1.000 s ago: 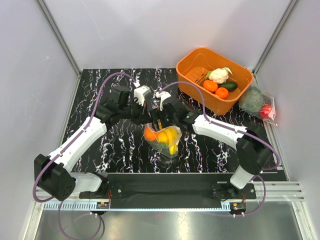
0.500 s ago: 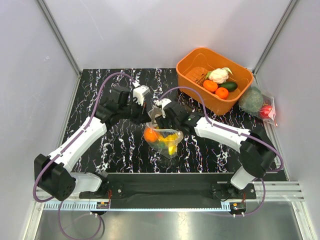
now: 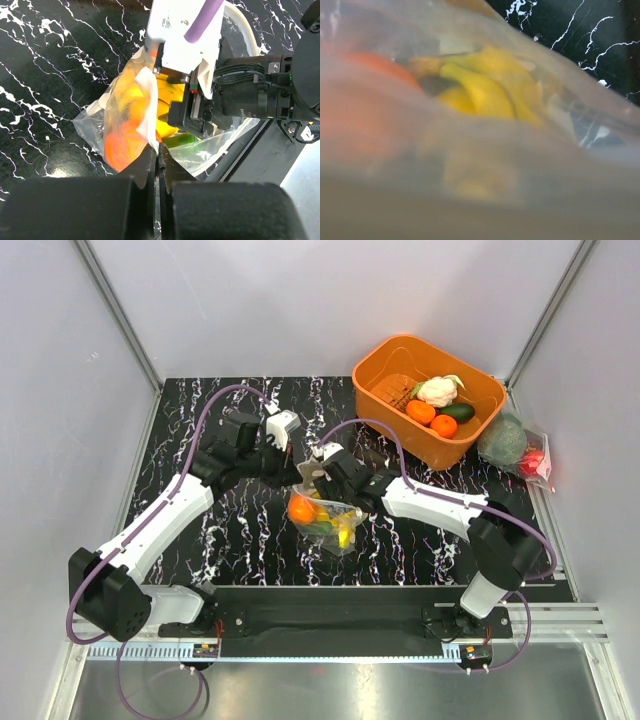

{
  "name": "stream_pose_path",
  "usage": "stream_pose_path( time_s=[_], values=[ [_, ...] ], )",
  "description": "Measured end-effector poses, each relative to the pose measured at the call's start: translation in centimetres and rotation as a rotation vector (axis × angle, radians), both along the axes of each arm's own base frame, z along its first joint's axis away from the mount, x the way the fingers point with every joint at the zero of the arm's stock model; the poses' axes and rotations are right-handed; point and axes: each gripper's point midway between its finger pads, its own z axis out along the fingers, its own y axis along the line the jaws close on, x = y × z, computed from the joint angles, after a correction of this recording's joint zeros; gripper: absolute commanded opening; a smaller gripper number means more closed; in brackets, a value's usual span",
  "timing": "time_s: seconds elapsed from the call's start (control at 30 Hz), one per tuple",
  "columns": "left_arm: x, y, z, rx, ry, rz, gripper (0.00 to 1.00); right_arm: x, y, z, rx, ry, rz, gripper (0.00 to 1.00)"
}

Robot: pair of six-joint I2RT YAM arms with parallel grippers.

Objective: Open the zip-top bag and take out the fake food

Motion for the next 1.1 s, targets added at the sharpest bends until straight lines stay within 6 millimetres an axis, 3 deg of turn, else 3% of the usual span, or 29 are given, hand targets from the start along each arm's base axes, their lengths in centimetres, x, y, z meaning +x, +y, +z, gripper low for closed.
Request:
stream_pose_path(
  time_s=[0.17, 0.4, 0.5, 0.53, 0.6, 0.77, 0.93, 1.1],
  values=[
    [-0.1, -0.1, 0.0, -0.003, 0.001, -0.003, 0.00, 0.8, -0.4, -0.5, -0.021, -0.022, -0.046, 0.43],
    [-0.1, -0.1, -0.1, -0.002, 0.005, -0.005, 0.00, 1.3, -1.4, -1.7, -0.074, -0.053, -0.105, 0.50],
    [-0.2, -0.1, -0.2, -0.003, 0.009, -0.008, 0.00, 1.3, -1.8, -2.1, -0.084, -0.061, -0.118, 0.33],
    [-0.2, -0.1, -0.3, -0.004, 0.010, -0.009, 0.00, 1.4, -1.9, -2.1, -0.081, -0.065, -0.123, 0.21],
    [-0.2, -0.1, -0.2, -0.006, 0.010, -0.010, 0.00, 1.3, -1.8, -2.0, -0.076, -0.064, -0.124, 0.10],
    [-0.4, -0.5, -0.2, -0.024, 0.027, -0.017, 0.00, 0.7, -2.0, -1.6, -0.072, -0.046, -0.120, 0.04],
    [-0.2, -0.9, -0.3, -0.043, 0.042, -0.021, 0.00, 0.1, -2.5, 1.4, -0.037, -0.062, -0.116, 0.02],
    [-0.1, -1.3, 0.2, -0.066, 0.039, -0.023, 0.00, 0.2, -1.8, 7.0, 0.074, -0.146, -0.110, 0.03]
  ],
)
